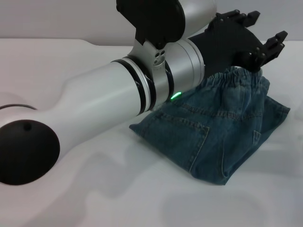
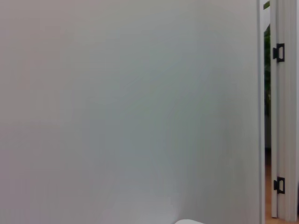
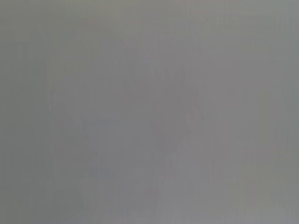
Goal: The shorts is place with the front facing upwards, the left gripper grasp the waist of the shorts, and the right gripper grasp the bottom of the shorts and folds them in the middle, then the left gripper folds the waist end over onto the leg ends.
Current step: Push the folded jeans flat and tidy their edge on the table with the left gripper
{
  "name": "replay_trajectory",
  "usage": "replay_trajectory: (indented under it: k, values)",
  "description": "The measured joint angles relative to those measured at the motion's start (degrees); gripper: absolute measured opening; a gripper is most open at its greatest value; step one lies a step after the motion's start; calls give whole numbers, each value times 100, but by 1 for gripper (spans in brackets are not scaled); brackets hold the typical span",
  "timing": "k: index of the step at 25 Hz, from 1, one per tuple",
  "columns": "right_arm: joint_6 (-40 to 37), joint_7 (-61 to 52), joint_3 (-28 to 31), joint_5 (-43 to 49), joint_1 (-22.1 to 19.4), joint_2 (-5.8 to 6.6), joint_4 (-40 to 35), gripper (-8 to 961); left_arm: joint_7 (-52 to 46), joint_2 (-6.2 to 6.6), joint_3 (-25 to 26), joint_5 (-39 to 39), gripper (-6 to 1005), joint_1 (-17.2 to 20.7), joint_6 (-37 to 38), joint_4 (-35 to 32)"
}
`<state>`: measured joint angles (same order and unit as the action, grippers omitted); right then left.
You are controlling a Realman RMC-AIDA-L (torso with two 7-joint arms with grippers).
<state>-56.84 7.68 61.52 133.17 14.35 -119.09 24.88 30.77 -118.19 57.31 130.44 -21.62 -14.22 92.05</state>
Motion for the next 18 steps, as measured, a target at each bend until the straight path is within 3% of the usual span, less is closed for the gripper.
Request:
replay_trajectory:
  k: [8,10,15,18]
  values:
    - [-916,66,-293,24,-229,13,-71,-1,40,11,37,35,651,237,84,5]
    - [-1137,223,-300,25,-331,10,-42,-1,207,13,19,40,730,452,323,-97]
    - [-1583,414,-494,25,-493,0,-15,-1,269,16,-15,39,847,602,694,-290]
    - [-1856,443,-591,25,-565,-22,-72,-1,260,17,-21,21,844,642,762,-384]
